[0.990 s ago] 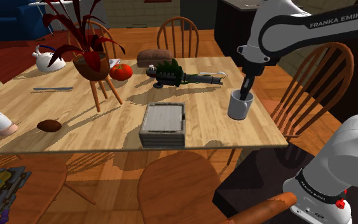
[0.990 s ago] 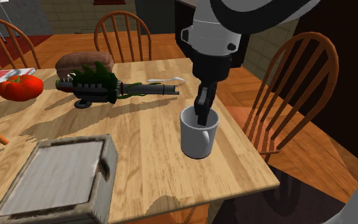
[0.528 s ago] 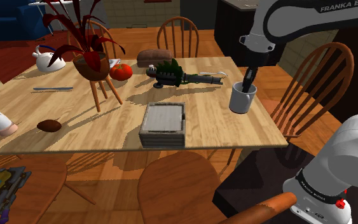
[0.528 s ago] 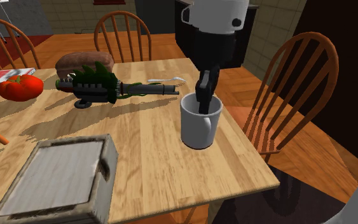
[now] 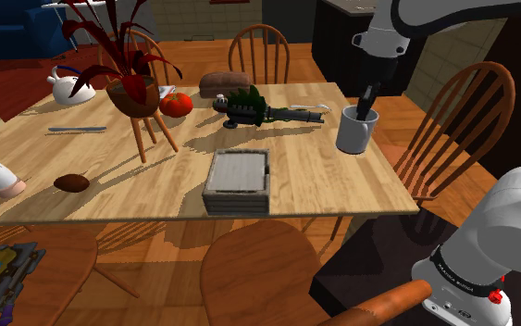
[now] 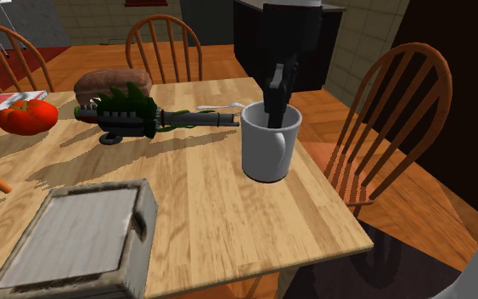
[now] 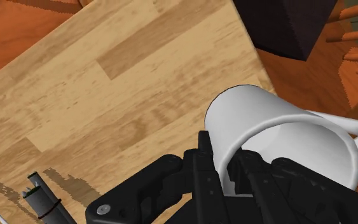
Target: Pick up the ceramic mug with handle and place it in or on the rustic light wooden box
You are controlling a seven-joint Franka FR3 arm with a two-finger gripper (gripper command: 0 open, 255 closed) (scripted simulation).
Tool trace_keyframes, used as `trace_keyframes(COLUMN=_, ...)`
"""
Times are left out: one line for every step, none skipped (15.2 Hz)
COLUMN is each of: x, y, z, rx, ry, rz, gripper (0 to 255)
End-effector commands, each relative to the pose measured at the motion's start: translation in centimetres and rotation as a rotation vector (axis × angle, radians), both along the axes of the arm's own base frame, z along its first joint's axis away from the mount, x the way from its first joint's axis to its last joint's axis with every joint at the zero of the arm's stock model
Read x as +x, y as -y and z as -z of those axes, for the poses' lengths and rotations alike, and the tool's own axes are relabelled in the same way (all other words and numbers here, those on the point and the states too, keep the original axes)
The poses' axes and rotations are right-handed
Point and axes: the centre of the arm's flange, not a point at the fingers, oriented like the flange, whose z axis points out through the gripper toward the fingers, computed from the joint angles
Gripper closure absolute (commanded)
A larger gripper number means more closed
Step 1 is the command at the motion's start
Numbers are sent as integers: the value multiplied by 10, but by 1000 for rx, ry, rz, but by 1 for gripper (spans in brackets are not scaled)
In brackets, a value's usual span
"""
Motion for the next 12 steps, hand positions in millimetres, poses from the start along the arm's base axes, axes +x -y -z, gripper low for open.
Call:
trace_keyframes(x=8, y=-11, z=-4, rx=0, ry=0, rz=0, gripper=255)
trace_keyframes(x=16, y=-21, z=-5, rx=0, ry=0, rz=0, gripper=255)
trace_keyframes(x=24, y=-32, z=-6, rx=0, ry=0, rz=0, gripper=255)
trace_keyframes(x=32, y=-42, z=-7, rx=0, ry=0, rz=0, gripper=255)
trace_keyframes(x=40, y=-53, z=-8, rx=0, ry=0, rz=0, gripper=255)
trace_keyframes(x=48, y=-63, z=-9, rx=0, ry=0, rz=0, gripper=255)
trace_keyframes(x=56, y=-74, z=-10, rx=0, ry=0, rz=0, gripper=255)
trace_keyframes(x=64, y=-84, z=-11, rx=0, ry=0, rz=0, gripper=255)
trace_keyframes(x=71, y=-95, z=-12, rx=0, ry=0, rz=0, gripper=255)
trace_keyframes(x=79, y=-105, z=-13, rx=0, ry=0, rz=0, gripper=255)
trace_keyframes(x=87, y=-116, z=-14, rx=0, ry=0, rz=0, gripper=255)
trace_keyframes(x=95, y=-126, z=-15, rx=0, ry=0, rz=0, gripper=255)
